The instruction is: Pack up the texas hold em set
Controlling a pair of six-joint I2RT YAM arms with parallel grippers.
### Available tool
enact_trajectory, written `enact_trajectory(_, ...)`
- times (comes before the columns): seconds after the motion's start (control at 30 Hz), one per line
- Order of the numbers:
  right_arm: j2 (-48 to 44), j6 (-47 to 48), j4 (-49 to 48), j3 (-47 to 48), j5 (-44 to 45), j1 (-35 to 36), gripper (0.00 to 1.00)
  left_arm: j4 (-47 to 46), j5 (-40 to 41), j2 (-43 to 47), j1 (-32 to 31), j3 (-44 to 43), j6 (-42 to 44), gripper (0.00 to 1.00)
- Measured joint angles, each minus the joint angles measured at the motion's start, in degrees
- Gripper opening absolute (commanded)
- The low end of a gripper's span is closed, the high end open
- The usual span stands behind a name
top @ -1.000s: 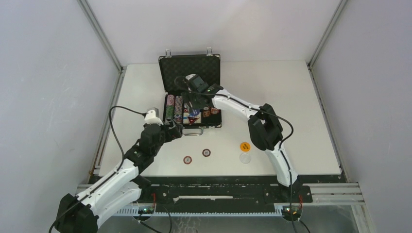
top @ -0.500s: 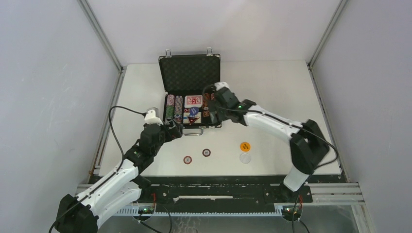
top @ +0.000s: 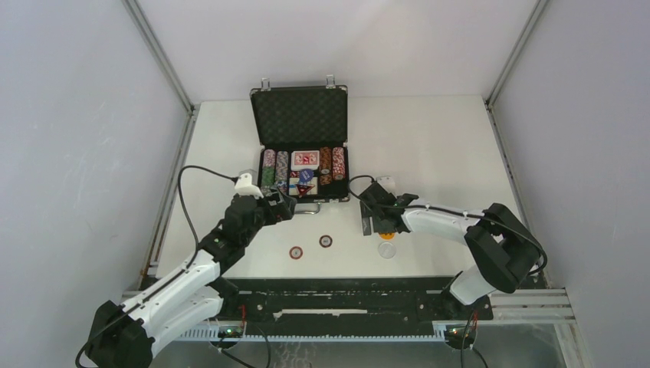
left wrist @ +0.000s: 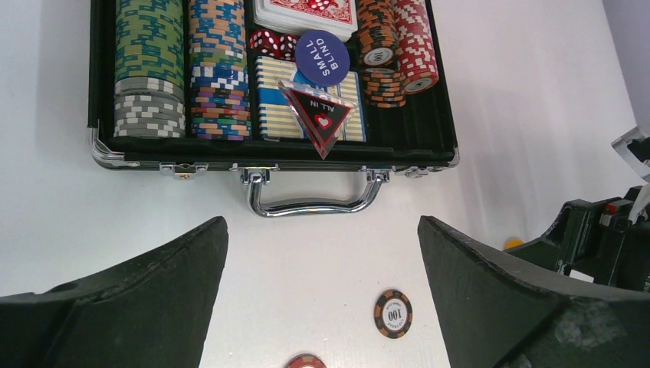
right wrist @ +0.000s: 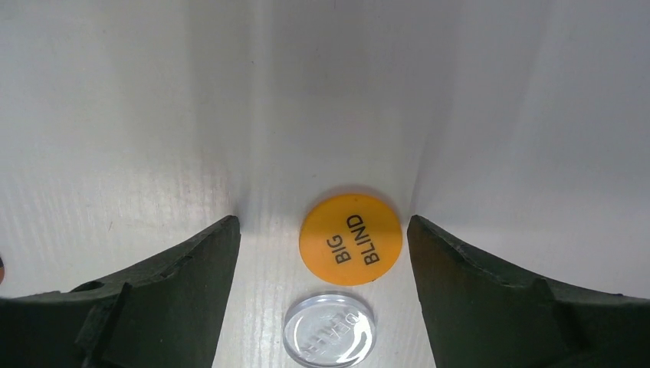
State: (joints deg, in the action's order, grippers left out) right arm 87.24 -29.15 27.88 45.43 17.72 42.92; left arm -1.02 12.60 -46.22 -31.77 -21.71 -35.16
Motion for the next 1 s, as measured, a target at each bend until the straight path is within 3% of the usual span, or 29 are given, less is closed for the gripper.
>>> enact_trajectory(0.37, -3.5, -4.5, -3.0, -4.4, 0.2, 0.7, 0.85, -0.8, -1.1, -0.7, 0.0, 0.0, 0.0, 0.98)
enact_trajectory(0.57, -4.2, -4.6, -3.6, -5.3, 0.4, 0.7, 0.68, -1.1, -1.3, -0.7, 0.0, 0.0, 0.0, 0.98)
enact_trajectory(0.8, -4.2, -4.7, -4.1, -5.4, 0.3, 2.1, 0.54, -1.1, -1.3, -0.7, 0.0, 0.0, 0.0, 0.98)
enact_trajectory(1.0, -4.2, -4.8, -4.8, -5.4, -0.2, 2.8, 0.52, -1.1, -1.3, -0.7, 0.0, 0.0, 0.0, 0.98)
